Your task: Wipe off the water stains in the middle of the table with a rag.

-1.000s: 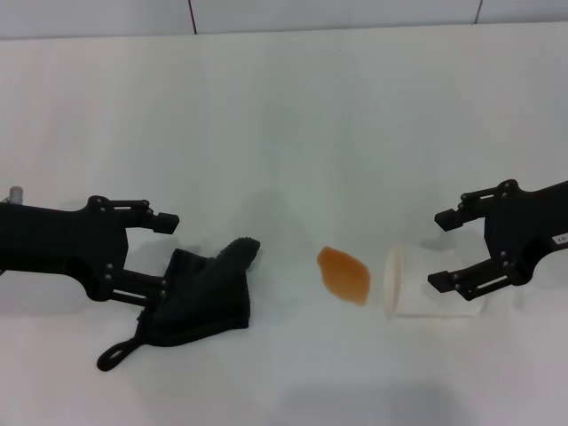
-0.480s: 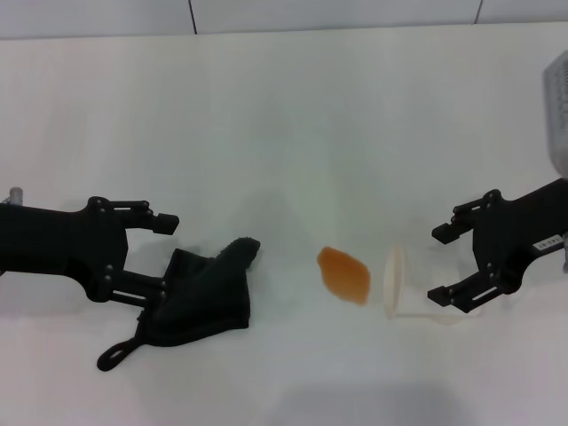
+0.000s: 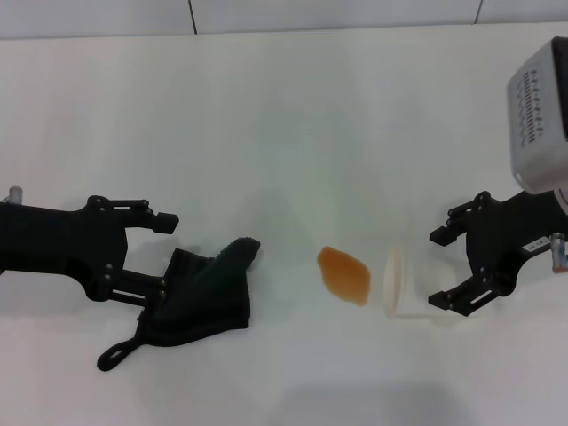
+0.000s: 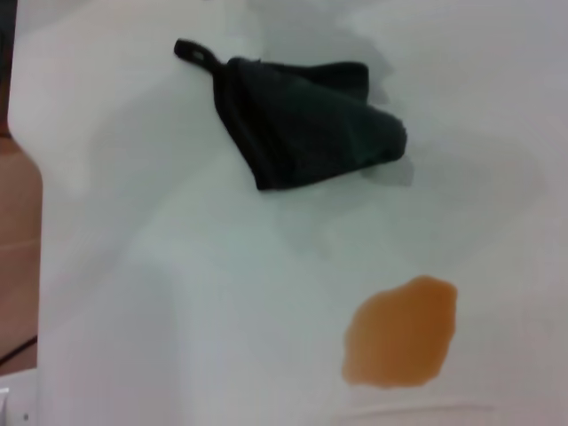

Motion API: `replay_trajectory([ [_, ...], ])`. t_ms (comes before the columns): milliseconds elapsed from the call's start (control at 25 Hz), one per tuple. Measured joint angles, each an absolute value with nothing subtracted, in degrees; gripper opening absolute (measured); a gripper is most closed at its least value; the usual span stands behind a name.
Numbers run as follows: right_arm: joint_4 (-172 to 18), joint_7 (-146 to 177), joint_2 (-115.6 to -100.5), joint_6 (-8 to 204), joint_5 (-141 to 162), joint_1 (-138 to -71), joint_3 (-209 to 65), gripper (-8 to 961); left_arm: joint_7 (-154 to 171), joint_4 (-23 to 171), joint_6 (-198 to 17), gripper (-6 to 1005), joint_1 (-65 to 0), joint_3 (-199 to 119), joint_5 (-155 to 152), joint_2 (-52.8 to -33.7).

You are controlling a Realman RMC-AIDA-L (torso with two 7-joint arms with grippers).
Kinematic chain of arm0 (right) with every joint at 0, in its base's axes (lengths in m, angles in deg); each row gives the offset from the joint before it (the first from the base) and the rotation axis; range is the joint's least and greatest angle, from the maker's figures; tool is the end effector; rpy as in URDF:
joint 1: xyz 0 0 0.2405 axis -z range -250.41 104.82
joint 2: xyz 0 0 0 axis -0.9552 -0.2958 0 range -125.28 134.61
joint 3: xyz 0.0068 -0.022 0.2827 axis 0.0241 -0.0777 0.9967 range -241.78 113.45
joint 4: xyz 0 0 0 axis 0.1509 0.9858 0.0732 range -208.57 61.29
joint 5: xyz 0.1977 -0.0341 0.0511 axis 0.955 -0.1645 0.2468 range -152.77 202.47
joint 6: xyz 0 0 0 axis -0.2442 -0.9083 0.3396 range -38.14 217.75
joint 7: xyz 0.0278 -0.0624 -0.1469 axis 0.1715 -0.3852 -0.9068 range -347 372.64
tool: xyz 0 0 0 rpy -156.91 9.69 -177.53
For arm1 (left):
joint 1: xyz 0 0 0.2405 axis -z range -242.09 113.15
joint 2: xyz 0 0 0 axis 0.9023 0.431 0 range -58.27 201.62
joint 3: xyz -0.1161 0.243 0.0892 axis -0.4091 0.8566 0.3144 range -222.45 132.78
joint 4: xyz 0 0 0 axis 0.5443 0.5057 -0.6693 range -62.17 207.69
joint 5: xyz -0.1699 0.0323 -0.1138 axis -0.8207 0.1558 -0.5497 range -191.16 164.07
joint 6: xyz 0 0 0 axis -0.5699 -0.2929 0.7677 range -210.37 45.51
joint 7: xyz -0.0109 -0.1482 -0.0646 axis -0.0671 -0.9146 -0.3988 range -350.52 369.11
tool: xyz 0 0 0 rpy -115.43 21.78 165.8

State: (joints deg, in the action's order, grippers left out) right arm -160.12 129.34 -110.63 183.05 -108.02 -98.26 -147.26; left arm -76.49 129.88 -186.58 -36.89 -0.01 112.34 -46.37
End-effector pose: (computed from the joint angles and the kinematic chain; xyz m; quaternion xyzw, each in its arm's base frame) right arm 0.2070 0.3241 -0.0184 -0.9862 0.0724 -0.1316 0.0695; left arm -0.2715 0.3157 0.0056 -0.9826 -0.1440 -0.1096 0.0418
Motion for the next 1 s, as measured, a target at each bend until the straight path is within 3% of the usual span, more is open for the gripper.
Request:
replay_trajectory([
  [1000,-158.82,133.19,-110.82,180.11,-114.97,-100.15,-154.42,813,-76.48,129.64,-186.33,887,-36.95,-0.02,112.31,-46.46],
])
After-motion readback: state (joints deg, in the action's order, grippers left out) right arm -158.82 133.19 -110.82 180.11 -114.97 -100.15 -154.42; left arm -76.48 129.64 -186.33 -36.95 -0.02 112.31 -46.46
